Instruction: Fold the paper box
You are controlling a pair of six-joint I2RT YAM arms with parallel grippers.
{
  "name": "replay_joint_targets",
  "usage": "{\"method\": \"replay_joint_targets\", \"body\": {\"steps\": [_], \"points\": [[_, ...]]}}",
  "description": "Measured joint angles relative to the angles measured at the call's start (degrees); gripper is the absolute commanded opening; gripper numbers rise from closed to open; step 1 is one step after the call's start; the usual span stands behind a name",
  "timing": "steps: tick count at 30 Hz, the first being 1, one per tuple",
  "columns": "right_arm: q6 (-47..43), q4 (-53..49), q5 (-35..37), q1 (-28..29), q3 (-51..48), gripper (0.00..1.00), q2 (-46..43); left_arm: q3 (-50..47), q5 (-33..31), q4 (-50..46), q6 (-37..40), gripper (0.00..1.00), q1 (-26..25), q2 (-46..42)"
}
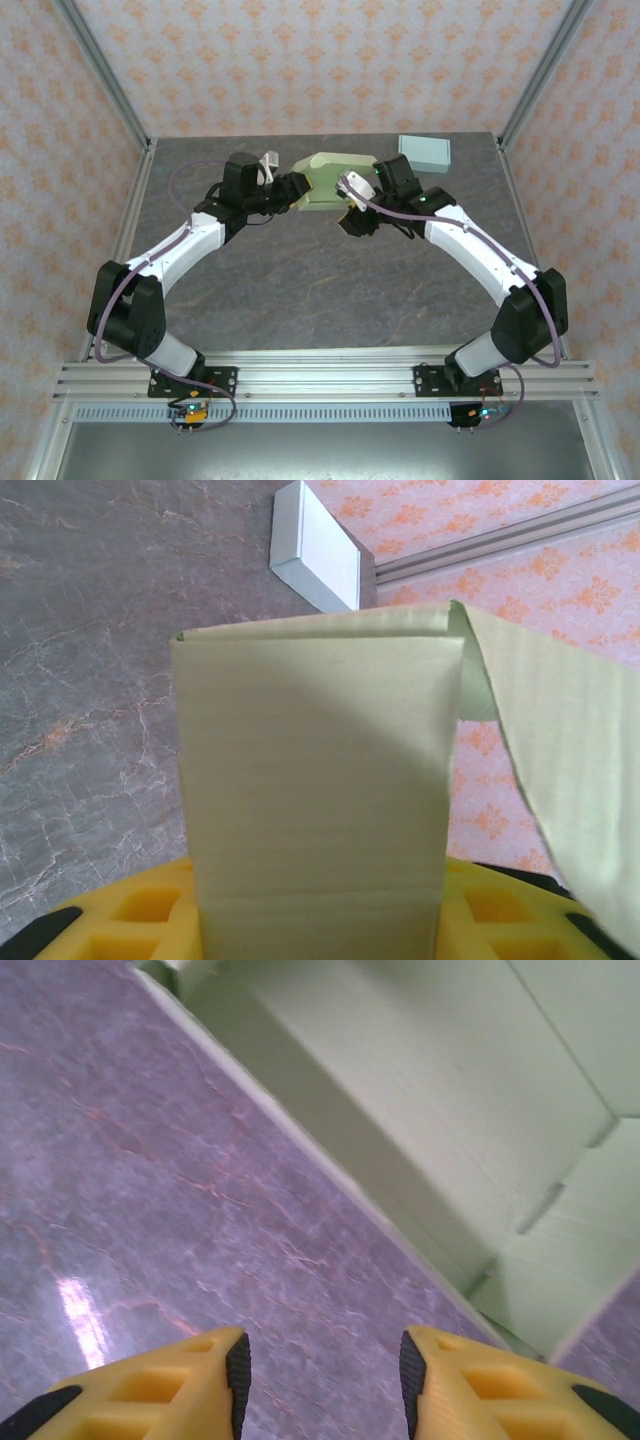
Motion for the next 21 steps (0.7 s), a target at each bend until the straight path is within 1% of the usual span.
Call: {"method": "replay_joint_targets", "body": {"steps": [2, 7, 10, 15, 18, 21], "points": [[0.4, -0.4, 2.1, -0.5, 0.9, 0.44, 1.0, 0.0, 0.0, 0.0, 0.1, 0.34, 0.0, 0.0], [5.3, -3.1, 1.9, -4.2, 6.1, 0.45, 5.4, 0.0, 0.0, 0.0, 0.7, 0.34, 0.0, 0.0], [8.3, -3.9, 1.8, -6.1, 8.3, 0.49, 6.7, 0.0, 0.0, 0.0, 1.5, 0.34, 0.0, 0.0], [15.2, -4.4, -0.1, -7.9, 11.7, 0.52, 7.5, 0.0, 0.3, -0.7, 3.1, 0.34, 0.0, 0.0], [20.5, -3.8, -2.8, -8.6, 13.6, 0.54, 8.7, 0.0, 0.6, -0.7, 3.8, 0.34, 0.0, 0.0], [25.6, -2.6, -4.6, -8.6, 15.1, 0.53, 11.0, 0.0, 1.0, -0.7, 4.6, 0.34, 0.0, -0.3]]}}
